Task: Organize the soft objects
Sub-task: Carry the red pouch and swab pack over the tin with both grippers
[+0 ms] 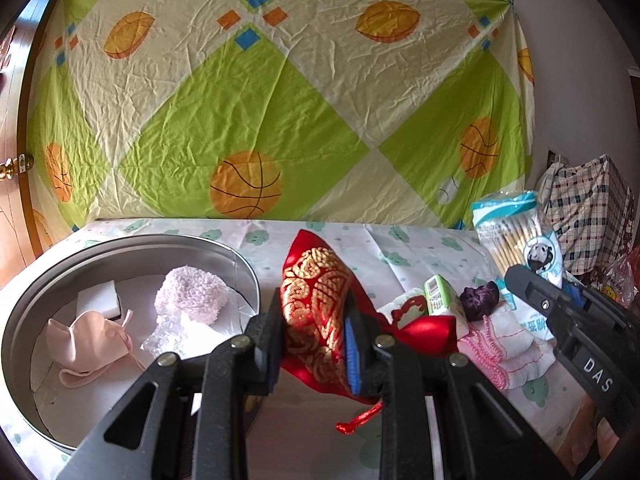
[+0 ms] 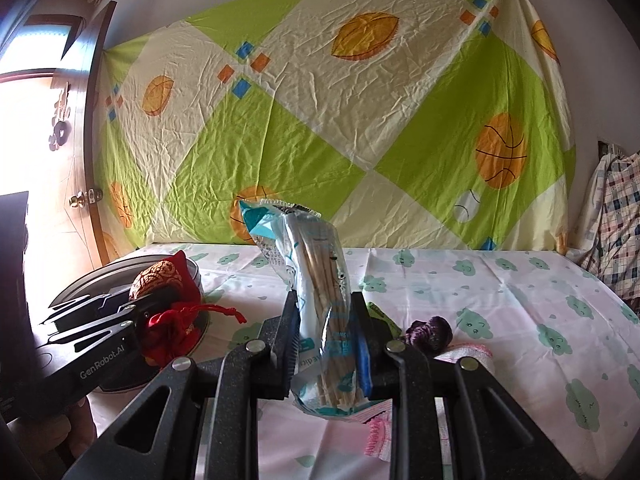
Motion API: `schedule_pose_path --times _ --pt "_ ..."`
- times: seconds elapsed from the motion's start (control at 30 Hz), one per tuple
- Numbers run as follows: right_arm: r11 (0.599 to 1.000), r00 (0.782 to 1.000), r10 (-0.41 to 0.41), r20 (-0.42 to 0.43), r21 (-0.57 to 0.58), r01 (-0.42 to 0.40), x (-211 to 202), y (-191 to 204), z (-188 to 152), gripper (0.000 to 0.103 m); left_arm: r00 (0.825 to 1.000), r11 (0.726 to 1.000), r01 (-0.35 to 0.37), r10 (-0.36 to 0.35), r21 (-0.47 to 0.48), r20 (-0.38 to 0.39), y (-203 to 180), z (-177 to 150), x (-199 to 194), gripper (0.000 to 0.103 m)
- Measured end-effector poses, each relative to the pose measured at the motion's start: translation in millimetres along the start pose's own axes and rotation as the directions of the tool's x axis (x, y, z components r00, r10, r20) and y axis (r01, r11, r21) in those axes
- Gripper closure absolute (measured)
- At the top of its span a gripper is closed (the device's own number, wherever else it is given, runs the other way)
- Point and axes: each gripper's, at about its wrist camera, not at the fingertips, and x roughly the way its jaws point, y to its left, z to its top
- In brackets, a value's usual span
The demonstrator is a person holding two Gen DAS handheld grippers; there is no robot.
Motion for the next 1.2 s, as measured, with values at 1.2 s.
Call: schedule_pose_path --times 1.2 --pt "0.994 0.994 0.109 -0.007 -0.026 -0.109 16.6 50.2 0.8 0.077 0.993 0.994 -0.093 0.097 -0.064 0.074 58.3 0.4 -21.4 0.079"
